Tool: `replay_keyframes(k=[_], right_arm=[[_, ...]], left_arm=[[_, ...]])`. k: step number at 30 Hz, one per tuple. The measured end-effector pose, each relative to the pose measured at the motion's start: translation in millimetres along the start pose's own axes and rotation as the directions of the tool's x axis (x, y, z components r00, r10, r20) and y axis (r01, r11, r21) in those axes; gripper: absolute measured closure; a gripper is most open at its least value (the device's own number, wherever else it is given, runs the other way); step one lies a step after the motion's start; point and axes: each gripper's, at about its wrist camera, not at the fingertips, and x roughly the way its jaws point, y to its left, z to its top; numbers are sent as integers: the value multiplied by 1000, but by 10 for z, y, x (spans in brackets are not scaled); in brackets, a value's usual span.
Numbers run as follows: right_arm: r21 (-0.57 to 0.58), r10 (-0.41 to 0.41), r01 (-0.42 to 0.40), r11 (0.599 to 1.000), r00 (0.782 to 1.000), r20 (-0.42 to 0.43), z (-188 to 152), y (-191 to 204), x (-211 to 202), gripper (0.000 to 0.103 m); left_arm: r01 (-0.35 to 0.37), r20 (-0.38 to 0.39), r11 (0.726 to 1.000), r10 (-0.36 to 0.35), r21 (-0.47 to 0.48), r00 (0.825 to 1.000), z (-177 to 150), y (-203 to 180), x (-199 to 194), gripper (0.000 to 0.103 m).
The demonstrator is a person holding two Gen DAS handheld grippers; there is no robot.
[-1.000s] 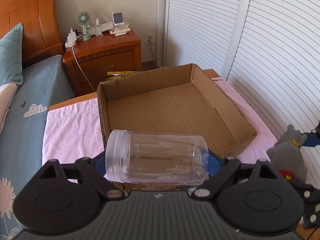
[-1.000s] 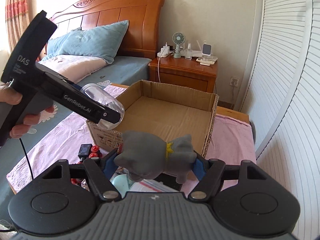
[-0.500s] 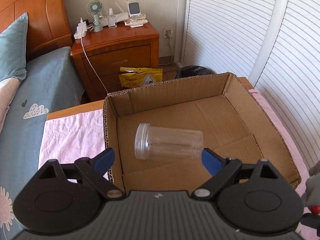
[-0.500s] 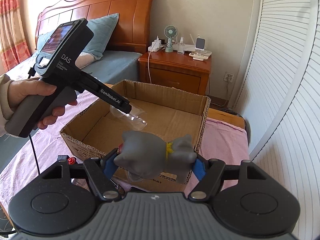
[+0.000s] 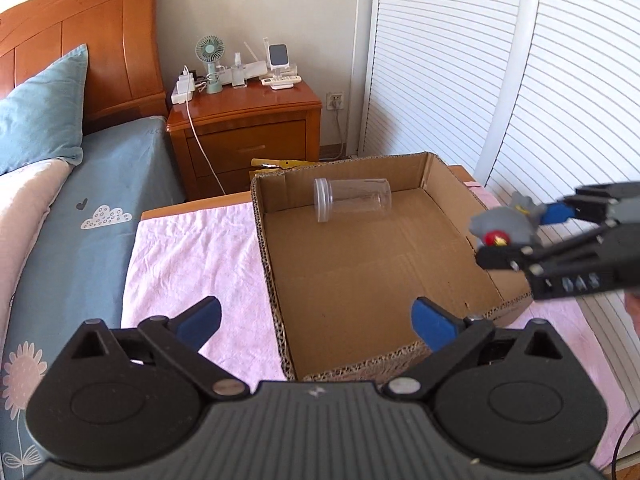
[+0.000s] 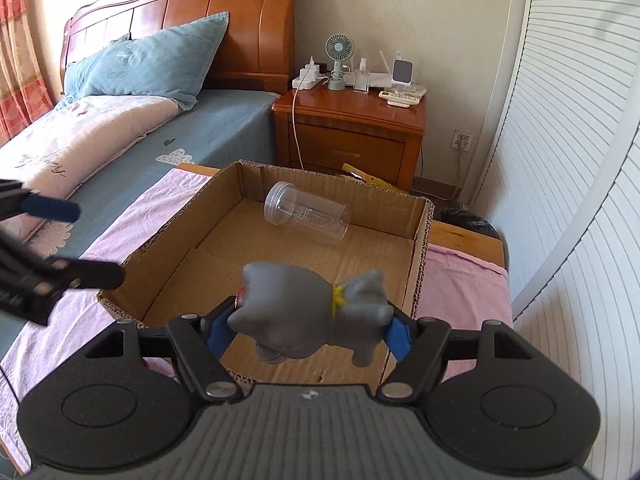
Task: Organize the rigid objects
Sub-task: 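Carry the cup into the cardboard box with the left tool while the right tool drops the elephant in, then withdraw both tools from the box back toward the remaining items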
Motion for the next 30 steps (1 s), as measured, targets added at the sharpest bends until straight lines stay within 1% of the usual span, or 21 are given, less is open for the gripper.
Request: replay_keyframes(k=[3, 6, 8, 9, 11, 14, 17, 22, 25, 28, 30], right_arm=[[29, -6, 7, 1000, 1000, -30, 144, -40, 199, 26], [61, -19, 22, 998, 999, -48, 299, -78, 387, 24], [81, -32, 35, 996, 999, -45, 380, -104, 467, 11], [89, -46, 49, 995, 998, -36, 403, -110, 479, 0], [104, -62, 63, 993, 998, -11, 431, -126, 455, 0], [114, -61, 62, 992, 998, -11, 411, -110, 358, 0], [97, -77, 78, 992, 997, -10, 351, -48, 227, 0], [90, -98, 100, 991, 995, -26, 119, 43, 9, 0], [99, -101, 104, 990, 994, -36, -78, 109, -115, 0], [128, -101, 102, 987, 995, -12, -345, 179, -274, 0], [159, -100, 97, 983, 995, 9, -529, 211, -388, 0]], left_arm=[[-17, 19, 1000, 17, 20, 1000, -185, -36, -132, 1], [-9, 7, 999, 9, 30, 1000, -334, -63, -190, 1], [-6, -6, 999, 6, 38, 1000, -411, -79, -199, 1], [-7, -11, 999, 7, 37, 1000, -441, -81, -203, 1], [-3, -18, 999, 3, 38, 1000, -491, -84, -221, 1], [-8, -17, 999, 9, 42, 1000, -554, -63, -249, 1], [-31, -12, 998, 31, 47, 999, -580, -84, -271, 1], [-60, -15, 998, 61, 33, 998, -656, -102, -288, 1], [-62, -29, 998, 63, 14, 998, -739, -112, -273, 1], [-47, -60, 999, 45, -19, 997, -861, -119, -238, 1], [-49, -75, 998, 46, -31, 996, -968, -133, -211, 1]])
